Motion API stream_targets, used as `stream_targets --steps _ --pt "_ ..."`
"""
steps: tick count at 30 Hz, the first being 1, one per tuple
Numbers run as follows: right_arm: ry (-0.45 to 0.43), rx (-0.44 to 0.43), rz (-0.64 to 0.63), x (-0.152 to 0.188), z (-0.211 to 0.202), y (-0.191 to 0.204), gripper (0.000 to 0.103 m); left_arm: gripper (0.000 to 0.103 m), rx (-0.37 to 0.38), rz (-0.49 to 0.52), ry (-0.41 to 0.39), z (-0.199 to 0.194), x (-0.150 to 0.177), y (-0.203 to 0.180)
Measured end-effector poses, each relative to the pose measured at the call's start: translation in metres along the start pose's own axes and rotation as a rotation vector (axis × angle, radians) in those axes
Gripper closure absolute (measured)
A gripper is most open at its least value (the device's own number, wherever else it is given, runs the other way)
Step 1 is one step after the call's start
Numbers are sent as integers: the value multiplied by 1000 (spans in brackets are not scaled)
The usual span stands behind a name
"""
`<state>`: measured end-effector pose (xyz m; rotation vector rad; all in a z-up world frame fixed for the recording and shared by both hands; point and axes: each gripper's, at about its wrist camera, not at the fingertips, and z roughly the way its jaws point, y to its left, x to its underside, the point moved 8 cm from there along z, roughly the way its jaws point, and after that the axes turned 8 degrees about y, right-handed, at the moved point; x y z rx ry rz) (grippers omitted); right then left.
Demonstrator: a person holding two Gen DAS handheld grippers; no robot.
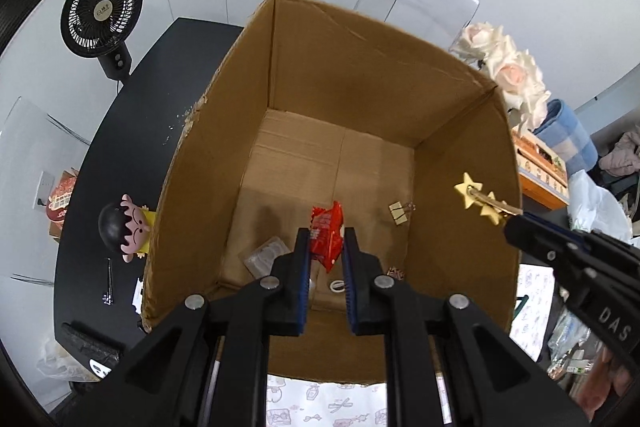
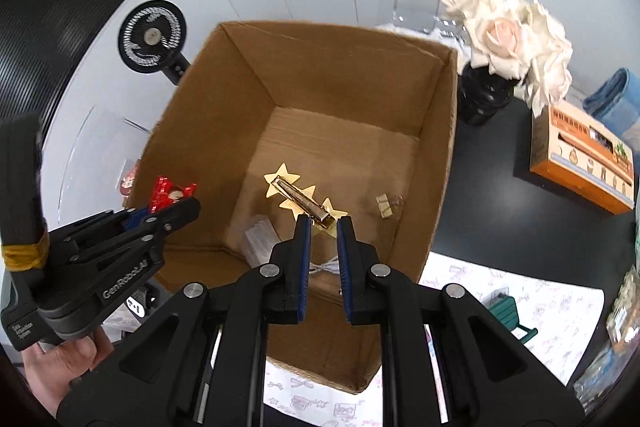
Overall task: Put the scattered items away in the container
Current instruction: 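Open both tools to drop the candy and star clip into the box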
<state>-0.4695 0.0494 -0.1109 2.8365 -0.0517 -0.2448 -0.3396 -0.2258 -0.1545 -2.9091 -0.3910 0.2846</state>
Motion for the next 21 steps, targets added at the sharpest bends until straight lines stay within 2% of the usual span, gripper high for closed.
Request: stream_targets --steps 9,17,19,21 --pt "43 32 3 -4 8 -1 90 88 5 -18 33 3 0 6" --pt "82 58 -10 -4 15 5 90 88 -4 -33 27 -4 -2 11" --pt "80 66 -13 -4 14 6 97 88 -3 -41 24 -6 -2 13" --pt "77 75 -17 -4 12 6 97 88 0 -37 24 -7 -2 14"
